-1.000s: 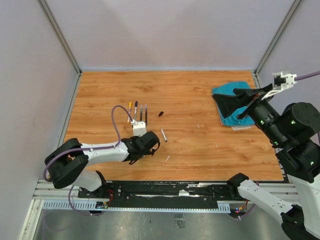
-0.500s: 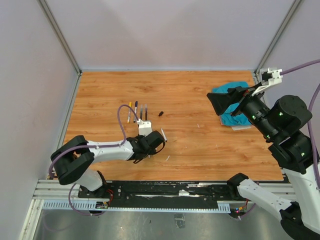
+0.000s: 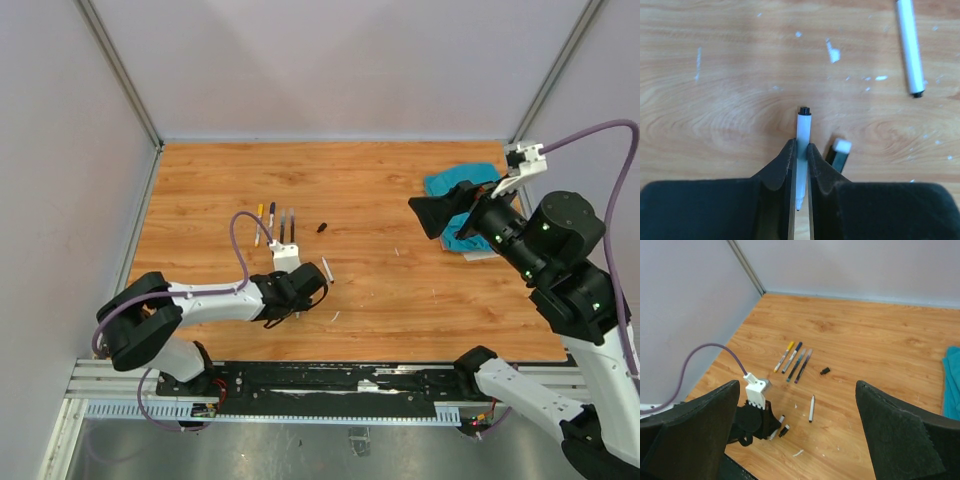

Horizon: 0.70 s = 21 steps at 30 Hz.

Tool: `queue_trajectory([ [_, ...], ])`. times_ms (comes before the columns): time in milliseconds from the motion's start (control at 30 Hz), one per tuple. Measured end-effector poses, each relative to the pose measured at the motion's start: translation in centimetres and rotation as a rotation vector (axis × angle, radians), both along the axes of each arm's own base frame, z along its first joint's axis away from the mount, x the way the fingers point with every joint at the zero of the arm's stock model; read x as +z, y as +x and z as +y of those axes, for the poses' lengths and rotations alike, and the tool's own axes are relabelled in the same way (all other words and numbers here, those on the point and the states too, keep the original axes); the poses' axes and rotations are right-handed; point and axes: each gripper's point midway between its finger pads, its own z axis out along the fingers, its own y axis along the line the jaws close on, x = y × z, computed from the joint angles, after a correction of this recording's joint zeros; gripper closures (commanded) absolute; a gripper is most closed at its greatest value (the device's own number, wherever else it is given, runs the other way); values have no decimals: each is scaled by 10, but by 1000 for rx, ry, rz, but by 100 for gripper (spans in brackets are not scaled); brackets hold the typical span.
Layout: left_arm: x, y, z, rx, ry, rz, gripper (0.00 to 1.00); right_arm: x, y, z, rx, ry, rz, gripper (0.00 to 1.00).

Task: Insert the pens into the pen caps
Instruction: Pick up the pen from the center of the board.

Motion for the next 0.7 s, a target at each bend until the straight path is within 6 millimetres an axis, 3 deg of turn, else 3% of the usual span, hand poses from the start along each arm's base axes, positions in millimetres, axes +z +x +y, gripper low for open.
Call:
queue_trajectory([
  [100, 3, -9, 12, -7, 37, 27, 89, -23, 4, 4, 7, -34, 56, 1],
  [233, 13, -22, 30, -38, 90, 52, 87, -78, 5, 14, 53, -98, 178, 1],
  [467, 77, -20, 21, -100, -104, -92, 85, -184, -16, 32, 186, -138, 383, 2],
  [700, 121, -21, 11, -138, -293, -206, 85, -223, -24, 48, 247, -35, 418, 5],
])
